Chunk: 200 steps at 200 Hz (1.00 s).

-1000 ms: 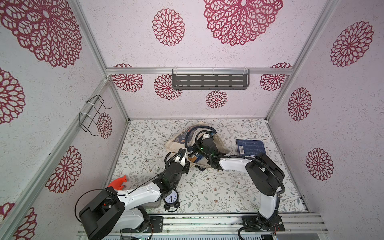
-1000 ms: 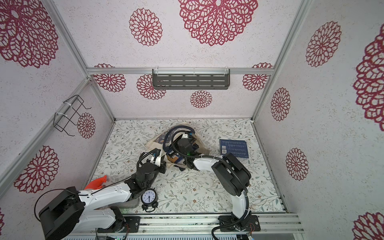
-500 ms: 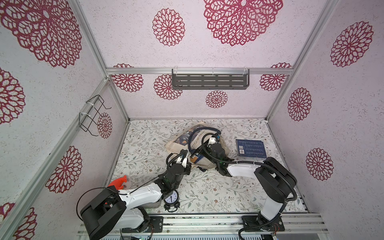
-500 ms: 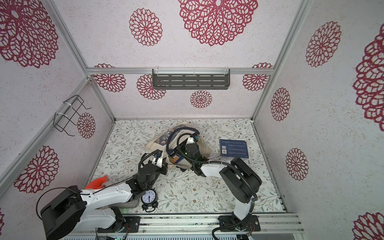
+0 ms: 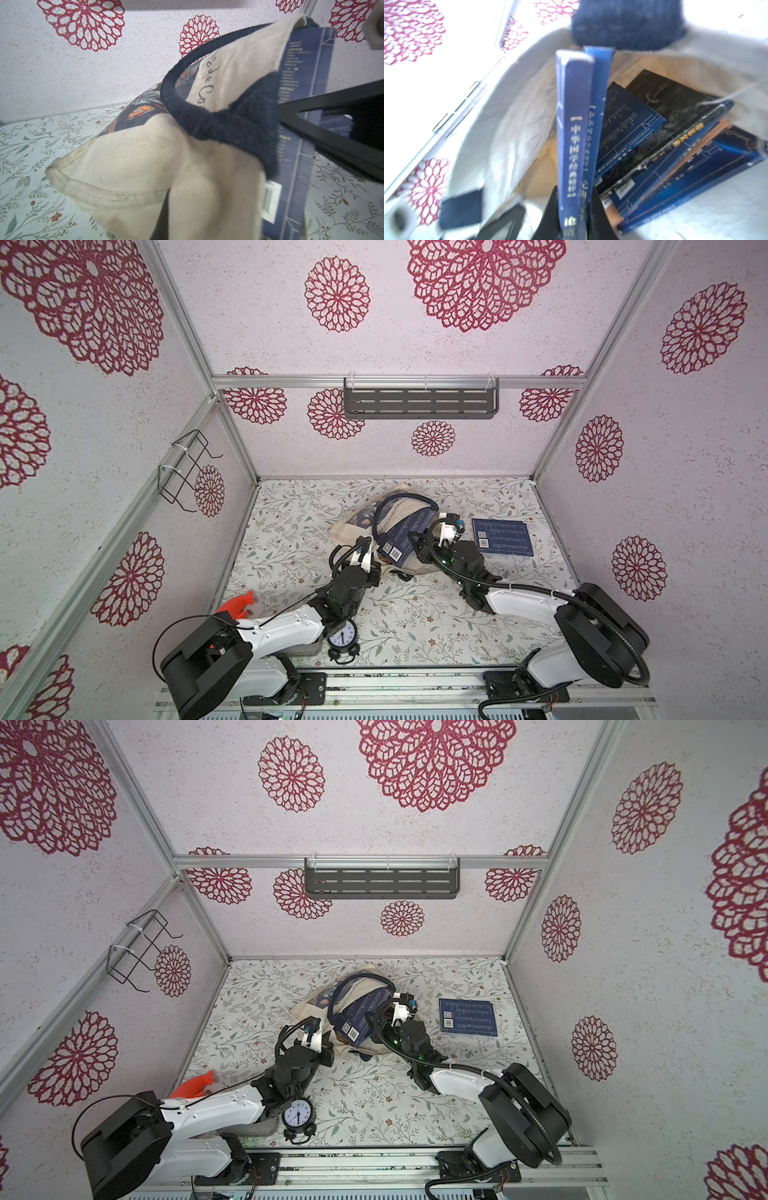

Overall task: Take out the books from the canvas bag
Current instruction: Pick up the books from the canvas bag.

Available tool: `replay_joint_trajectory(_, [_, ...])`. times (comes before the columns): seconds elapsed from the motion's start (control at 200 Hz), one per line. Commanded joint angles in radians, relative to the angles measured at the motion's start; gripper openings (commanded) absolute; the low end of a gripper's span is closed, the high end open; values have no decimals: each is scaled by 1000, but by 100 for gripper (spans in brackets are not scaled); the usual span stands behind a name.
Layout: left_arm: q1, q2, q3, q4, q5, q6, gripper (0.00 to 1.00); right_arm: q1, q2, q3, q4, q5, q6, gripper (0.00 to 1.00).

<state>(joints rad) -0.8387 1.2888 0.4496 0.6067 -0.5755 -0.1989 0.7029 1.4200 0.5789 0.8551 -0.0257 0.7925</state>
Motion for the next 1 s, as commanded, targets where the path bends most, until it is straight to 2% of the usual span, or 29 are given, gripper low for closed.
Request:
replay_joint_trajectory(0.0, [12, -20, 37, 53, -43, -8, 0, -13, -121, -4, 122, -23, -125, 0])
replay_joint_trajectory(0.285, [12, -21, 43, 38, -62, -4, 0, -66, -336, -128, 77, -42, -159, 0])
replay_joint_trajectory(0.48, [13, -7, 51, 32, -68, -4, 0, -107, -502, -165, -4, -3, -175, 0])
replay_joint_trajectory(0.59, [12, 0, 58, 21, -75, 2, 0, -114, -614, -177, -71, 90, -174, 0])
replay_joint_trajectory(0.781, [12, 4, 74, -13, -135, 18, 0, -122, -806, -204, -215, 356, -180, 0])
replay_joint_trajectory(0.931, [13, 12, 78, -16, -151, 27, 0, -146, -879, -220, -249, 361, -179, 0])
replay_joint_trajectory(0.996, [12, 18, 82, -21, -146, 27, 0, -148, -908, -217, -293, 407, -172, 0])
